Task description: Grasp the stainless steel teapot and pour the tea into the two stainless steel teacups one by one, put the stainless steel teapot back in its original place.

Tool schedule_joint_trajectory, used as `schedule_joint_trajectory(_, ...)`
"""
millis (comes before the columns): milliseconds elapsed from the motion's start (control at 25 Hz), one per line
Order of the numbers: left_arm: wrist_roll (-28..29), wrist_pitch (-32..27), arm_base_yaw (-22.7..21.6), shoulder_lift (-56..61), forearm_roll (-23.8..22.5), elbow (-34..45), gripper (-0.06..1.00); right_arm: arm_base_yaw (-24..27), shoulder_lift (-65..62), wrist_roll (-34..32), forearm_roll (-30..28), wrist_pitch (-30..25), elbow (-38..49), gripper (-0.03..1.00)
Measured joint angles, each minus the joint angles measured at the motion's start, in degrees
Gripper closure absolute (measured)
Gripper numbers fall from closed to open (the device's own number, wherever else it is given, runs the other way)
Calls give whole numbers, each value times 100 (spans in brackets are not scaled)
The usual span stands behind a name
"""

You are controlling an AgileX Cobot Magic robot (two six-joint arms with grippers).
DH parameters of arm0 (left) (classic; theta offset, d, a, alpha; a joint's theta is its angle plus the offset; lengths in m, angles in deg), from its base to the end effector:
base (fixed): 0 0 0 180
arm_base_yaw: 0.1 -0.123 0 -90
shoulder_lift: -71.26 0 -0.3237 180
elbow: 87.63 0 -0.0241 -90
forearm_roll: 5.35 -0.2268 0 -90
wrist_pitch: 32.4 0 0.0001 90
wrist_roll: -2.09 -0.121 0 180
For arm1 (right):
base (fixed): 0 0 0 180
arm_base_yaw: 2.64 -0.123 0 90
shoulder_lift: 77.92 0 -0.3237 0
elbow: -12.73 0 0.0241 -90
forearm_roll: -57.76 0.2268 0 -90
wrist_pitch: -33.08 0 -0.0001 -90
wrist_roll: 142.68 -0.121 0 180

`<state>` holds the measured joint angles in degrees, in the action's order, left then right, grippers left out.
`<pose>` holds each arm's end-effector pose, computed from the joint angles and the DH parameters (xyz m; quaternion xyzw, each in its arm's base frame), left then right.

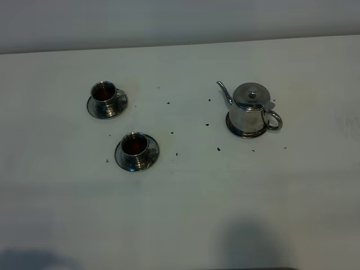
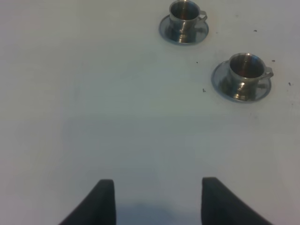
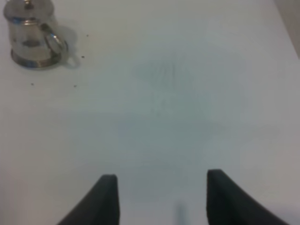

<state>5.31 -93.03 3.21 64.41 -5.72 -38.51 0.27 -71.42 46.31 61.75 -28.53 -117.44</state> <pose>-0.0387 0.0029 0.2542 0.0005 0.8508 -0.0267 0.5248 -0.0391 0.0094 0.2489 -0.0470 0.8551 -0.0188 0.5160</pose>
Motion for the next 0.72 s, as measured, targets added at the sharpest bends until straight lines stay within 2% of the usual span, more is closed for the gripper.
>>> schedule_joint_trajectory(720, 0, 0, 0, 0, 0, 0, 49, 20, -4, -14, 0, 0, 0, 55)
